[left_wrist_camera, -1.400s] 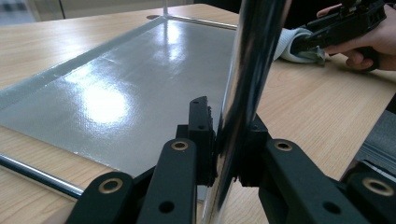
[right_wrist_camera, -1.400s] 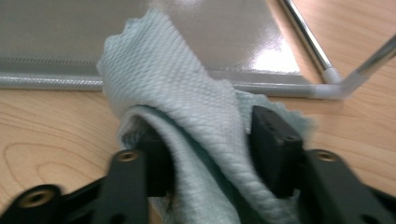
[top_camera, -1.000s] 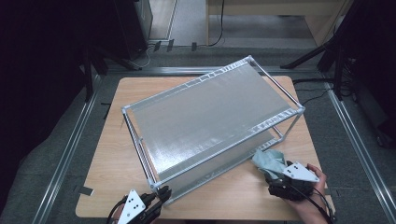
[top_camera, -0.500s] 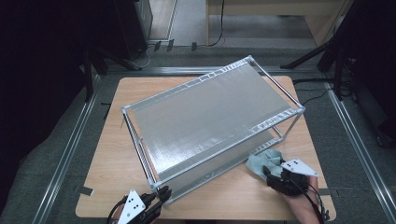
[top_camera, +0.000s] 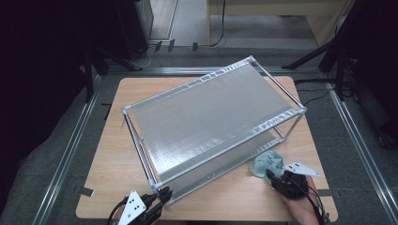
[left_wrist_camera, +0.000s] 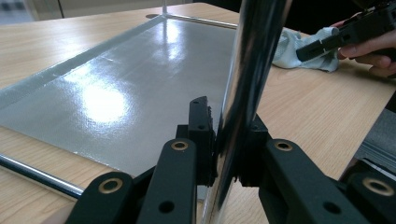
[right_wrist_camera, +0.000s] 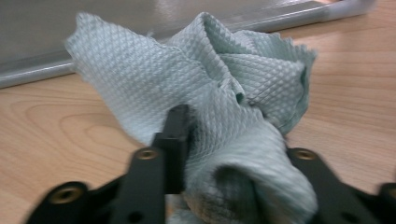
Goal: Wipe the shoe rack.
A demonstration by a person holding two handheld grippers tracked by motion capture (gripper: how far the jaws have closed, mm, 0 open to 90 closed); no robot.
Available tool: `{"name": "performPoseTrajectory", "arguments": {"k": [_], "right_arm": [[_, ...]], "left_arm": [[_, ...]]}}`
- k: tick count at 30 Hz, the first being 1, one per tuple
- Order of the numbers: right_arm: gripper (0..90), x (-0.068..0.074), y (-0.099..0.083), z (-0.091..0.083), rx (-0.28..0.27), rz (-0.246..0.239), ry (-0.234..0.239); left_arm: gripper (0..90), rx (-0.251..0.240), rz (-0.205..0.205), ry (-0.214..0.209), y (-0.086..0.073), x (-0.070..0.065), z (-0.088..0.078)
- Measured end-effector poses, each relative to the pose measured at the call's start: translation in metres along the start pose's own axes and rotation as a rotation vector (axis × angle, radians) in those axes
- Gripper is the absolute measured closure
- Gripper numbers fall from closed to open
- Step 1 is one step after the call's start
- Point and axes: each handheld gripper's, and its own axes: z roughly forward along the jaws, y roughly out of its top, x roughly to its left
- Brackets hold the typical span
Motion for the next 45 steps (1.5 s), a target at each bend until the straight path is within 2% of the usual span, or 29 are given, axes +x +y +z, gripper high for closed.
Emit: {"name": "performPoseTrajectory", "arguments": {"k": [1,2,3,4,6,7,10,12,14,17,19,21,24,30,34,39,45], "right_arm": [[75.9,0.001,0.001,0.0,0.004,-0.001,0.005],[77.7,0.003,0.003,0.0,0.002,-0.027,-0.012],[78.5,0.005,0.007,0.0,-0.015,-0.056,-0.045],[78.6,0.006,0.012,-0.001,-0.052,-0.078,-0.056],[78.5,0.006,0.026,-0.002,-0.142,-0.071,-0.044],[78.5,0.006,0.034,-0.002,-0.177,-0.071,-0.059],[78.6,0.004,0.056,0.011,-0.223,-0.049,-0.108],[78.6,0.001,0.068,0.026,-0.223,-0.029,-0.141],[78.5,-0.002,0.074,0.041,-0.217,-0.035,-0.196],[78.4,-0.011,0.074,0.061,-0.188,-0.015,-0.291],[78.3,-0.017,0.072,0.069,-0.158,0.014,-0.314],[78.5,-0.019,0.069,0.071,-0.159,0.044,-0.298],[78.6,-0.015,0.067,0.069,-0.155,0.04,-0.267],[78.6,0.012,0.06,0.067,-0.14,0.008,-0.169],[78.6,0.042,0.054,0.069,-0.126,-0.036,-0.103],[78.7,0.084,0.048,0.071,-0.109,-0.075,-0.055],[78.5,0.14,0.035,0.074,-0.116,-0.17,0.024]], "left_arm": [[80.1,0.001,-0.001,0.0,0.0,0.0,0.0],[80.1,0.0,-0.002,-0.001,0.0,0.0,0.0],[80.1,0.0,-0.002,0.0,0.0,0.0,0.0],[80.1,0.0,0.0,0.0,0.0,0.0,0.0],[80.1,0.0,-0.001,0.0,0.0,0.0,0.0],[80.1,0.0,-0.003,-0.001,0.0,0.0,0.0],[80.0,-0.001,-0.006,-0.003,0.0,0.0,0.0],[79.7,0.0,-0.012,-0.006,0.0,0.0,0.0],[78.9,0.0,-0.022,-0.014,0.0,0.001,-0.001],[71.6,-0.032,-0.036,-0.029,0.002,0.002,-0.007],[68.1,-0.047,-0.031,-0.028,0.003,0.003,-0.01],[70.9,-0.065,-0.029,-0.023,0.005,0.004,-0.014],[78.6,-0.066,-0.017,-0.009,0.006,0.003,-0.016],[79.5,-0.043,-0.014,-0.003,0.008,0.002,-0.016],[79.6,-0.045,-0.016,-0.006,0.008,0.002,-0.016],[79.5,-0.048,-0.018,-0.014,0.007,0.003,-0.016],[79.1,-0.048,-0.034,-0.024,0.007,0.004,-0.016]]}}
